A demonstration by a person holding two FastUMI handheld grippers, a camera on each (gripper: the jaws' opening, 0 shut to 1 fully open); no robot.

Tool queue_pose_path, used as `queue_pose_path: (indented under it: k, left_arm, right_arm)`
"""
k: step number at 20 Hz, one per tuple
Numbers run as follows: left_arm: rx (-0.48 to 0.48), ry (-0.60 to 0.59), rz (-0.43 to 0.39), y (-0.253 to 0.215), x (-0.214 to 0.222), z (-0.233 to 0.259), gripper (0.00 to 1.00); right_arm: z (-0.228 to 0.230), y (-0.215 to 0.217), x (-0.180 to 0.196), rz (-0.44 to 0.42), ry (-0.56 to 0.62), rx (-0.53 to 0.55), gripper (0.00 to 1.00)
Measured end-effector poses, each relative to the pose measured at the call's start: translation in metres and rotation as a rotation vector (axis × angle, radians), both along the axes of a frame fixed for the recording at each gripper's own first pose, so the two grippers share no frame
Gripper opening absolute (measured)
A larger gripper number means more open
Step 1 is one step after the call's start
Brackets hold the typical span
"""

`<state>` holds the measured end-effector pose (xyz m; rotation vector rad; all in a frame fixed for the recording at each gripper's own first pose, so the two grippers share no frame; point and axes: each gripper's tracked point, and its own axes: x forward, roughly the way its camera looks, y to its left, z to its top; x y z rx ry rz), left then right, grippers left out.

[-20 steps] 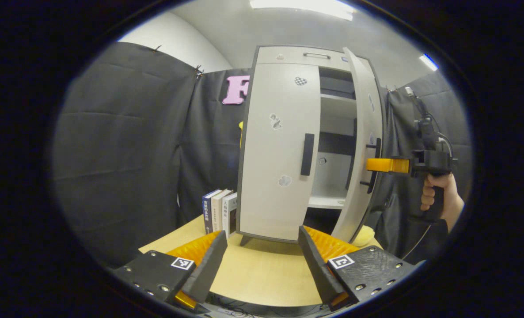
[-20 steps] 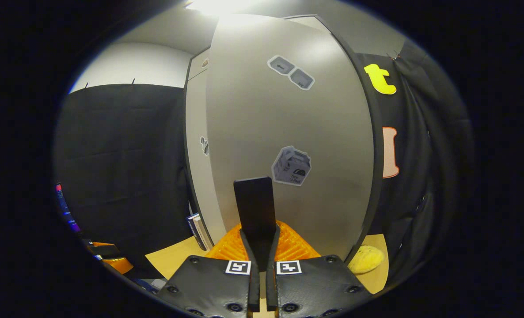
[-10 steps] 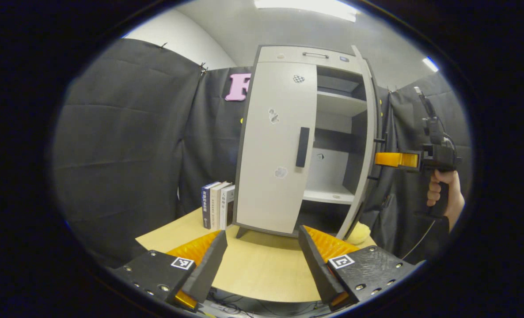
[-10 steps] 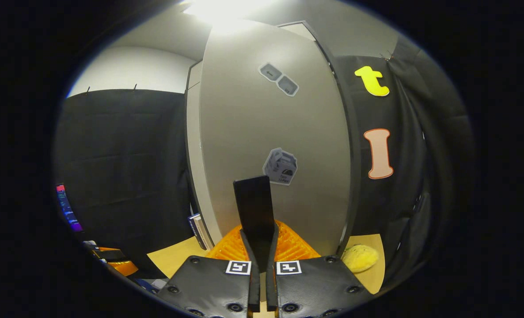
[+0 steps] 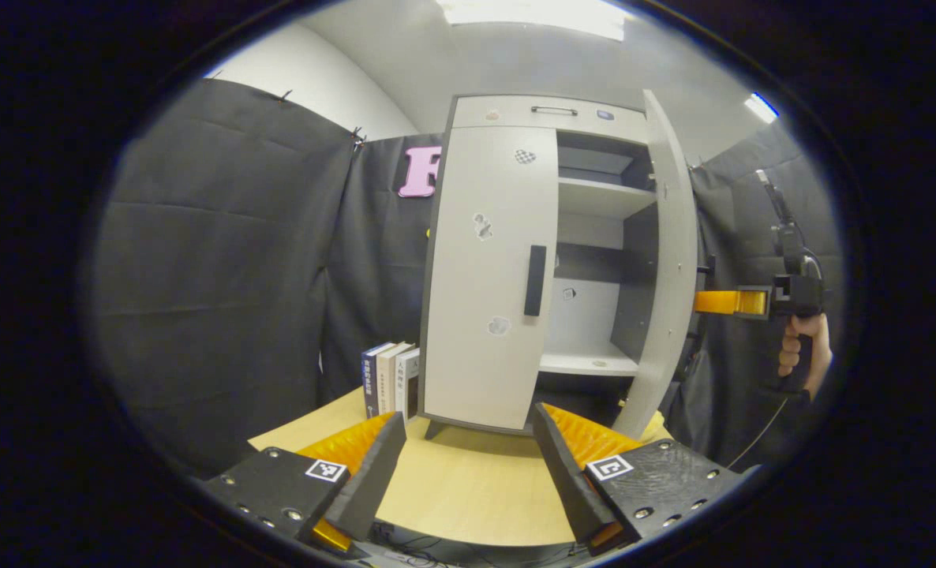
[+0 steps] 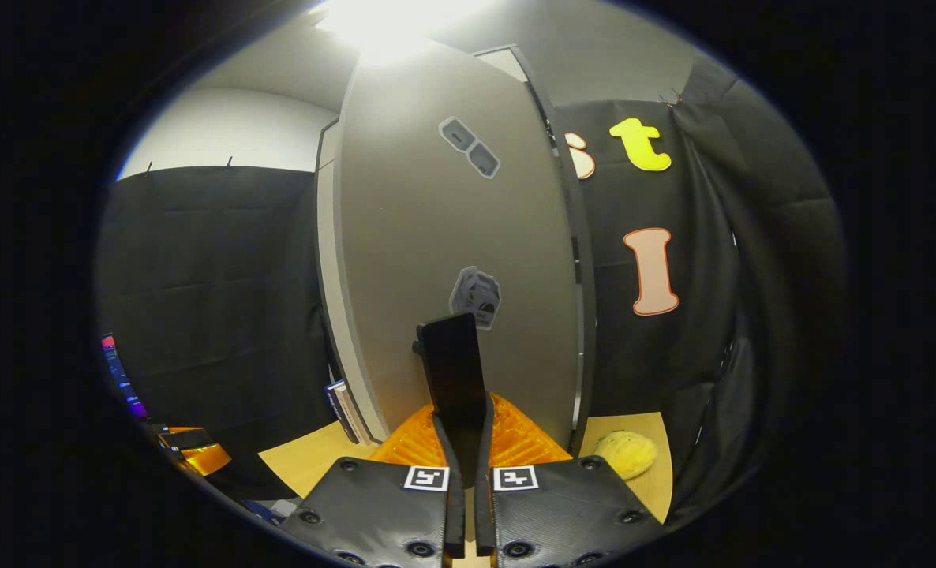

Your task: Open the right door of the double-door shoe cabinet with the right hand, and open the left door with the left hand.

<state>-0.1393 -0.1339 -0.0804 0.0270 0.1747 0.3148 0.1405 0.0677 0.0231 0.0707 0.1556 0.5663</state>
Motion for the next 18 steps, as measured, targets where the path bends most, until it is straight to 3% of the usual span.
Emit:
queue_pose_path:
  k: [5, 10, 12, 18]
  left_arm:
    - [0.001, 0.003, -0.033, -0.021, 0.007, -0.004, 0.94]
    - [0.006, 0.011, -0.073, -0.042, 0.014, -0.008, 0.94]
    - [0.001, 0.022, -0.090, -0.047, 0.021, -0.013, 0.94]
    - [-0.002, 0.031, -0.129, -0.060, 0.036, -0.015, 0.94]
  right_arm:
    - [0.001, -0.018, 0.003, -0.049, -0.016, -0.009, 0.06]
    - [0.003, -0.052, 0.018, -0.153, -0.025, -0.034, 0.05]
    - [0.001, -0.037, 0.010, -0.115, 0.017, 0.013, 0.05]
    - [0.001, -0.049, 0.014, -0.166, -0.015, -0.010, 0.05]
